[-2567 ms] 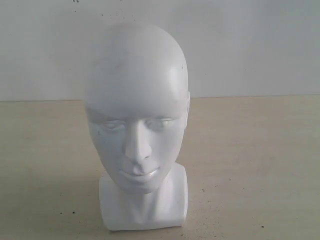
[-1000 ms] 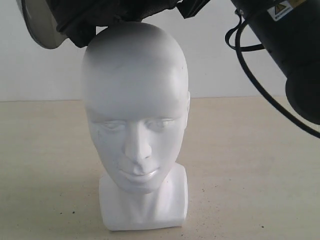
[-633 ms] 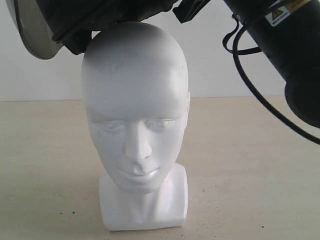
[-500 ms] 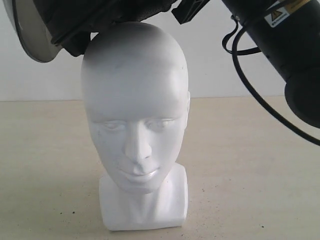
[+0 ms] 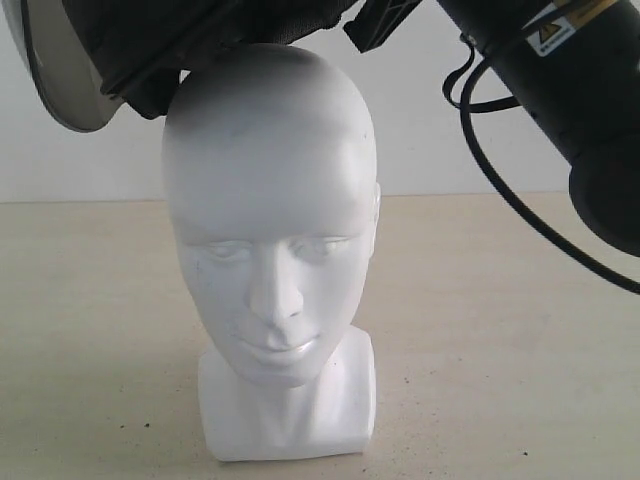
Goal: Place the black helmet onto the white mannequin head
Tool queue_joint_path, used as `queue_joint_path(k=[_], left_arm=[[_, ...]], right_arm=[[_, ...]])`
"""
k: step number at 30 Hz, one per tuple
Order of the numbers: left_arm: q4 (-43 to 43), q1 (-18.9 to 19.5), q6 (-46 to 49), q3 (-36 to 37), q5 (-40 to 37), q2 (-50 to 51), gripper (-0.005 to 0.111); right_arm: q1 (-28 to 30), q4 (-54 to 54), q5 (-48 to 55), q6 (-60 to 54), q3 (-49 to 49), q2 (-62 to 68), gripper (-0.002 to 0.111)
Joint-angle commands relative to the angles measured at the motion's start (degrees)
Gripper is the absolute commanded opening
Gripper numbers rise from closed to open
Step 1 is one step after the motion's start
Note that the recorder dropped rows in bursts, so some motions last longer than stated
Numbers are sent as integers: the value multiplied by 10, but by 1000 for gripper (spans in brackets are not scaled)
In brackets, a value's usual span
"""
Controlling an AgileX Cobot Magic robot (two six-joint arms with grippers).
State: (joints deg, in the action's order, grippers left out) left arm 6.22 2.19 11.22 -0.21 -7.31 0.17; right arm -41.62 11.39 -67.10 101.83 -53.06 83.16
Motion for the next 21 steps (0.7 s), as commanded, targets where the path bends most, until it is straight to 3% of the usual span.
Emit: queue_joint_path(k=[1, 21], left_arm=[[4, -2, 2, 2, 2, -2, 4], [4, -2, 2, 2, 2, -2, 4]], right_arm=[[5, -22, 8, -45, -1, -13, 0], [5, -21, 103, -89, -1, -13, 0]])
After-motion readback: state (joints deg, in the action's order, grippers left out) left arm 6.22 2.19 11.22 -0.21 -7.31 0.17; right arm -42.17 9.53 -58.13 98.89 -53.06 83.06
